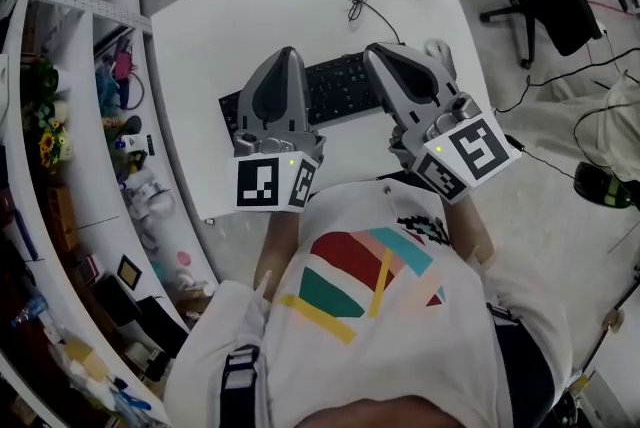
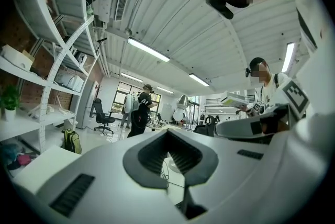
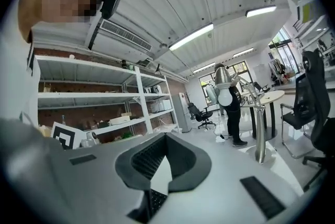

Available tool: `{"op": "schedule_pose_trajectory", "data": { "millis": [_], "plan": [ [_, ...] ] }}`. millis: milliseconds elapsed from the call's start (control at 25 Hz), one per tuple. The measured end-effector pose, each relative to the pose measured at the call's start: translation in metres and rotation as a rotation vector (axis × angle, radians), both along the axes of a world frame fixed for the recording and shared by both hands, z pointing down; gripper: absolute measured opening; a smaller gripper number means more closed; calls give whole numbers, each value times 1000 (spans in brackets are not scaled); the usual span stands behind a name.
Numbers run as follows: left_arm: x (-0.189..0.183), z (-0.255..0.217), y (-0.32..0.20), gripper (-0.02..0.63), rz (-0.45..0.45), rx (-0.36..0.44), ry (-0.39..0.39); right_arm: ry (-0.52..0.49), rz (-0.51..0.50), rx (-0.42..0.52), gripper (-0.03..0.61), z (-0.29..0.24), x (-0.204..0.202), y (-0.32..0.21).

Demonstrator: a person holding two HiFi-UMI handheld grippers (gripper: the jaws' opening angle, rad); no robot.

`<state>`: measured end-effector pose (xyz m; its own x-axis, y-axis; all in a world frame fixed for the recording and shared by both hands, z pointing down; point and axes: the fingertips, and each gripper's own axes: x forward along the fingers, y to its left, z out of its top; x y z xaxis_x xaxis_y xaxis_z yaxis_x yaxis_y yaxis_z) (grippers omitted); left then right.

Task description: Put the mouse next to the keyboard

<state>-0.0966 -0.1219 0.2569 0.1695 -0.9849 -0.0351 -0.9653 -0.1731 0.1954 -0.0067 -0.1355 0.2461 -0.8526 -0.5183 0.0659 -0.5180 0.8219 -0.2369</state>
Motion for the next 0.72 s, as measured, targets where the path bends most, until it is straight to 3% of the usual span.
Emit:
{"op": "schedule_pose_trajectory", "data": {
  "millis": [520,720],
  "plan": [
    [-6,-1,5,44,-32,-3,-19,137,-23,16,12,25,-2,7],
    [-11,-5,7,44,-48,-1,-17,111,-54,-2,12,18,-6,12]
  ]
}}
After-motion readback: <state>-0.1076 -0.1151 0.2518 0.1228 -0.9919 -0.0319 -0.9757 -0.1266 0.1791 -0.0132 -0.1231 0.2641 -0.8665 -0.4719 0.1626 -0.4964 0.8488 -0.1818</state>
